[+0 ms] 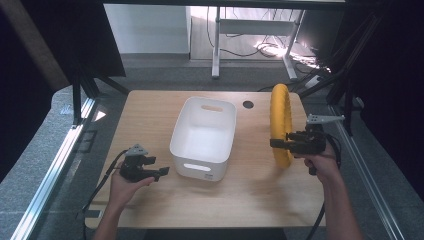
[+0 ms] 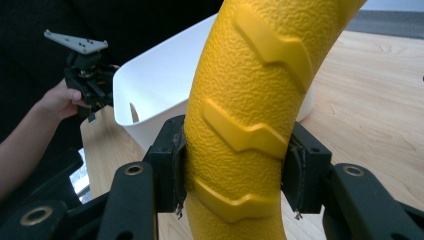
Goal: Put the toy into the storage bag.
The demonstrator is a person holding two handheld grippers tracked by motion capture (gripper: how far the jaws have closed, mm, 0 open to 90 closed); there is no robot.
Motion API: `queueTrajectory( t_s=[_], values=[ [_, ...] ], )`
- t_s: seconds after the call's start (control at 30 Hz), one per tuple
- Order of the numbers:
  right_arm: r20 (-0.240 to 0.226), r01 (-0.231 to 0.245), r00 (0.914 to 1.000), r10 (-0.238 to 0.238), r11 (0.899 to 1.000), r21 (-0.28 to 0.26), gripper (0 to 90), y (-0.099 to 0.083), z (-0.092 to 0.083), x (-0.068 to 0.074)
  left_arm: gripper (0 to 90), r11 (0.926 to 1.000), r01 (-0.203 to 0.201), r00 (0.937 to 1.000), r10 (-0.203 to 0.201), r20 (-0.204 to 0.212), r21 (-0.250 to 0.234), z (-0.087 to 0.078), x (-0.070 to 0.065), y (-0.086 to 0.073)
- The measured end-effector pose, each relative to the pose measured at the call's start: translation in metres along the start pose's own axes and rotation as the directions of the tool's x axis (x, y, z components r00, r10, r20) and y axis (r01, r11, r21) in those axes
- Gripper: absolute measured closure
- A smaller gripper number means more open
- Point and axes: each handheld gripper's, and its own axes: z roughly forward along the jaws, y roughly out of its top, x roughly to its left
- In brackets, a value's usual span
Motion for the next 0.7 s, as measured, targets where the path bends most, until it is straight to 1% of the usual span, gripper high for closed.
queueTrajectory(
  t_s=[0.17, 0.2, 0.27, 0.4, 0.6, 0.63, 0.67, 0.7],
  values=[
    [-0.004, 0.003, 1.0000, -0.003, 1.000, -0.028, 51.3, 0.002, -0.001, 0.003, 26.8, 1.0000, 0.000, 1.0000, 0.000, 0.001, 0.002, 0.000, 0.000, 0.000],
    [-0.010, 0.000, 0.9999, 0.000, 0.999, -0.043, 51.2, 0.002, -0.001, 0.003, 26.8, 1.0000, 0.000, 1.0000, 0.000, 0.002, 0.002, 0.000, 0.000, 0.000],
    [-0.010, 0.001, 0.9999, -0.002, 0.999, -0.047, 51.2, 0.002, 0.000, 0.004, 26.8, 1.0000, 0.001, 1.0000, -0.001, 0.003, 0.001, 0.000, 0.000, 0.000],
    [-0.018, -0.006, 0.9998, 0.004, 0.997, -0.072, 51.2, 0.002, 0.002, 0.004, 26.8, 1.0000, 0.001, 1.0000, -0.001, 0.003, 0.001, 0.000, 0.000, 0.000],
    [-0.014, -0.006, 0.9999, 0.005, 0.996, -0.094, 51.1, 0.002, 0.006, 0.006, 26.8, 1.0000, 0.000, 1.0000, 0.000, 0.004, 0.002, 0.001, -0.001, 0.000],
    [-0.015, -0.002, 0.9999, 0.001, 0.994, -0.111, 51.1, 0.002, 0.007, 0.009, 26.8, 1.0000, 0.000, 1.0000, 0.000, 0.004, 0.002, 0.001, -0.001, 0.000],
    [-0.015, -0.002, 0.9999, 0.001, 0.994, -0.111, 51.1, 0.002, 0.007, 0.009, 26.8, 1.0000, 0.000, 1.0000, 0.000, 0.004, 0.002, 0.001, -0.001, 0.000],
    [-0.015, 0.000, 0.9999, -0.002, 0.991, -0.131, 51.1, 0.003, 0.009, 0.012, 26.8, 1.0000, 0.000, 1.0000, 0.000, 0.005, 0.002, 0.001, -0.001, 0.000]
  ],
)
